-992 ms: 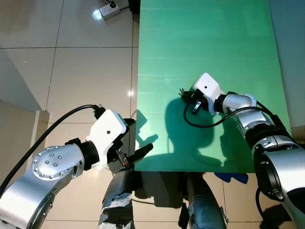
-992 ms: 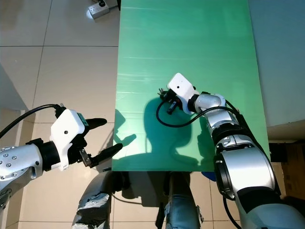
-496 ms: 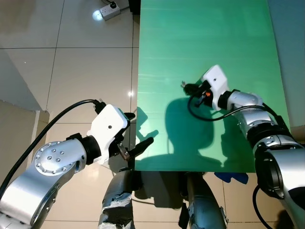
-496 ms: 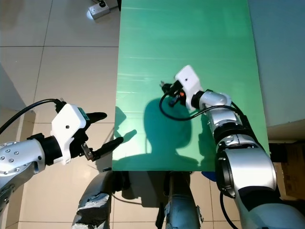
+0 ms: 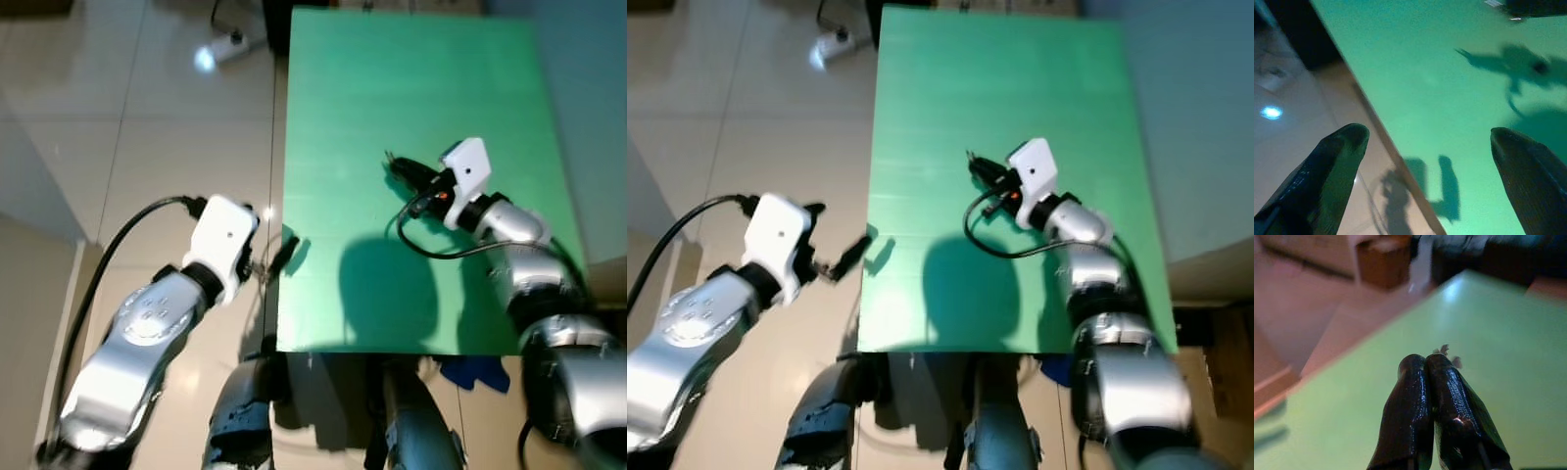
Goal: Hang keys on a hook
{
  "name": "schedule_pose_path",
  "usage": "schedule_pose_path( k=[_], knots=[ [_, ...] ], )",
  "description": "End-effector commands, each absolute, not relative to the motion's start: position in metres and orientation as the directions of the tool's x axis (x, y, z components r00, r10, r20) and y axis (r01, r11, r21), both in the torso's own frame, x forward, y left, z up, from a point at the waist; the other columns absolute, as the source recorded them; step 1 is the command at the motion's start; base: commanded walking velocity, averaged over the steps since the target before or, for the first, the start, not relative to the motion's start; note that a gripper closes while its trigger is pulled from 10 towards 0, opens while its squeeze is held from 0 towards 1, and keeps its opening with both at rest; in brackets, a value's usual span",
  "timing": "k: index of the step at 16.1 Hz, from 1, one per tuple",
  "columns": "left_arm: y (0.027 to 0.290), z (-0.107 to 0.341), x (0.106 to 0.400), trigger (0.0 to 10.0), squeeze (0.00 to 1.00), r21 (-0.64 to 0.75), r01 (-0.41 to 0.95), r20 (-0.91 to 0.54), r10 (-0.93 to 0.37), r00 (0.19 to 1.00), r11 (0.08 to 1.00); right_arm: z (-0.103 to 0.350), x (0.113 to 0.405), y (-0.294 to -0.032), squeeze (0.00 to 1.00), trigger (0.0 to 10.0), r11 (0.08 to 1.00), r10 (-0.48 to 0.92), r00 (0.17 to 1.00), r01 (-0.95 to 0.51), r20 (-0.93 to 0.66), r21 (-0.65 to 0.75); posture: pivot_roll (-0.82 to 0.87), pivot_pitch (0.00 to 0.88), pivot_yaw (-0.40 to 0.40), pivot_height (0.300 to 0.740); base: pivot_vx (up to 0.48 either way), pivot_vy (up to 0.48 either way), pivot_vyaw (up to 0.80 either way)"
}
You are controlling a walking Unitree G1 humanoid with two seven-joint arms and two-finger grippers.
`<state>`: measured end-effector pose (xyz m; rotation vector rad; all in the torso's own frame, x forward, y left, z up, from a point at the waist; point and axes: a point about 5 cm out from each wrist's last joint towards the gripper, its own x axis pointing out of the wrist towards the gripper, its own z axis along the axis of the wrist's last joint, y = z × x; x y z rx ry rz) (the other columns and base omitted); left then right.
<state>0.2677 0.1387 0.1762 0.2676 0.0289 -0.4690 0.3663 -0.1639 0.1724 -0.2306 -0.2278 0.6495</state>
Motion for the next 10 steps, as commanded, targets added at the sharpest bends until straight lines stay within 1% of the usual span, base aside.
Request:
schedule_pose_path(
  k=[1,3,5,6,7,8,10],
  knots=[
    [0.143,0.170,0.269,10.0,0.00,0.261,0.405,-0.075,-0.400,0.914,0.877,0.177,0.359,-0.164,0.00,0.0,0.823,0.557,0.801,-0.498,0.218,-0.273,-0.01,0.096,0.004,0.740,0.000,0.000,0.00],
    [0.144,0.169,0.274,10.0,0.00,0.266,0.376,-0.050,-0.377,0.925,0.888,0.175,0.352,-0.160,0.00,0.0,0.854,0.508,0.823,-0.442,0.256,-0.275,-0.01,0.063,0.015,0.740,0.000,0.000,0.00],
    [0.146,0.170,0.280,10.0,0.00,0.252,0.330,-0.008,-0.339,0.941,0.910,0.172,0.344,-0.157,0.00,0.0,0.897,0.432,0.849,-0.370,0.304,-0.241,-0.01,0.031,0.032,0.740,0.000,0.000,0.00],
    [0.148,0.167,0.284,10.0,0.00,0.239,0.299,0.005,-0.309,0.951,0.924,0.170,0.336,-0.159,0.00,0.0,0.920,0.369,0.876,-0.297,0.311,-0.254,-0.02,0.012,0.046,0.740,0.000,0.000,0.00],
    [0.148,0.165,0.285,10.0,0.00,0.238,0.292,0.006,-0.302,0.953,0.926,0.169,0.333,-0.160,0.00,0.0,0.928,0.338,0.888,-0.260,0.313,-0.266,-0.02,0.012,0.046,0.740,0.000,0.000,0.00],
    [0.149,0.161,0.288,10.0,0.00,0.227,0.276,0.008,-0.285,0.958,0.934,0.166,0.327,-0.164,0.00,0.0,0.953,0.245,0.916,-0.169,0.316,-0.251,-0.03,0.002,0.057,0.740,0.000,0.000,0.00],
    [0.146,0.159,0.290,10.0,0.00,0.227,0.284,0.012,-0.294,0.956,0.932,0.157,0.324,-0.165,0.00,0.0,0.951,0.205,0.936,-0.122,0.285,-0.283,-0.03,0.003,0.058,0.740,0.000,0.000,0.00]
  ],
)
